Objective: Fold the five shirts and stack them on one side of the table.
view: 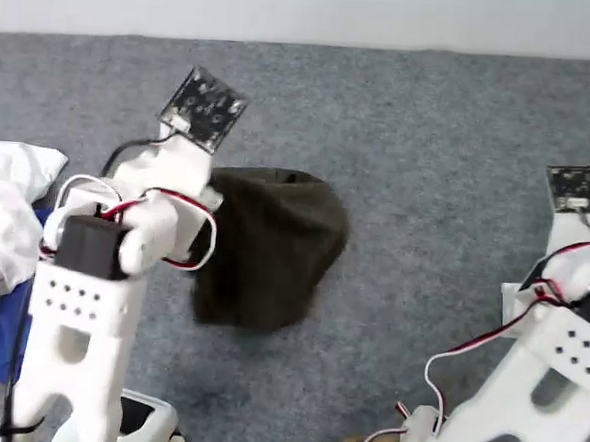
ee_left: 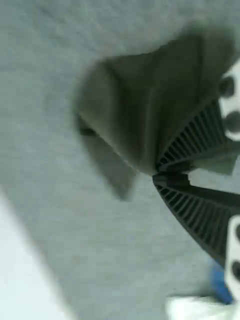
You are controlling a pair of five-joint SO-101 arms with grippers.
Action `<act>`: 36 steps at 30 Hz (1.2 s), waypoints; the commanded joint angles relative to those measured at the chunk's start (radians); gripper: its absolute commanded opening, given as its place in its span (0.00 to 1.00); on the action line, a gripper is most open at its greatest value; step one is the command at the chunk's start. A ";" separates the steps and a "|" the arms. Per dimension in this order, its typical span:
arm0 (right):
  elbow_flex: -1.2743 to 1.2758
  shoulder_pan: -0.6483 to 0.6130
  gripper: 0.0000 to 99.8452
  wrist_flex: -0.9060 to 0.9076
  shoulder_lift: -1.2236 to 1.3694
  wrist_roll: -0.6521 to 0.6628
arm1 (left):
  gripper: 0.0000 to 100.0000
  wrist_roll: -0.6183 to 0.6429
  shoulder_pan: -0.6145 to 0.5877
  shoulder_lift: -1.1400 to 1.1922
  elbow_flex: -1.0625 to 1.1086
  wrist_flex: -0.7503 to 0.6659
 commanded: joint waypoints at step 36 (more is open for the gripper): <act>0.109 -0.199 0.01 0.041 -0.030 0.011 | 0.23 -0.203 0.132 0.236 0.510 -0.212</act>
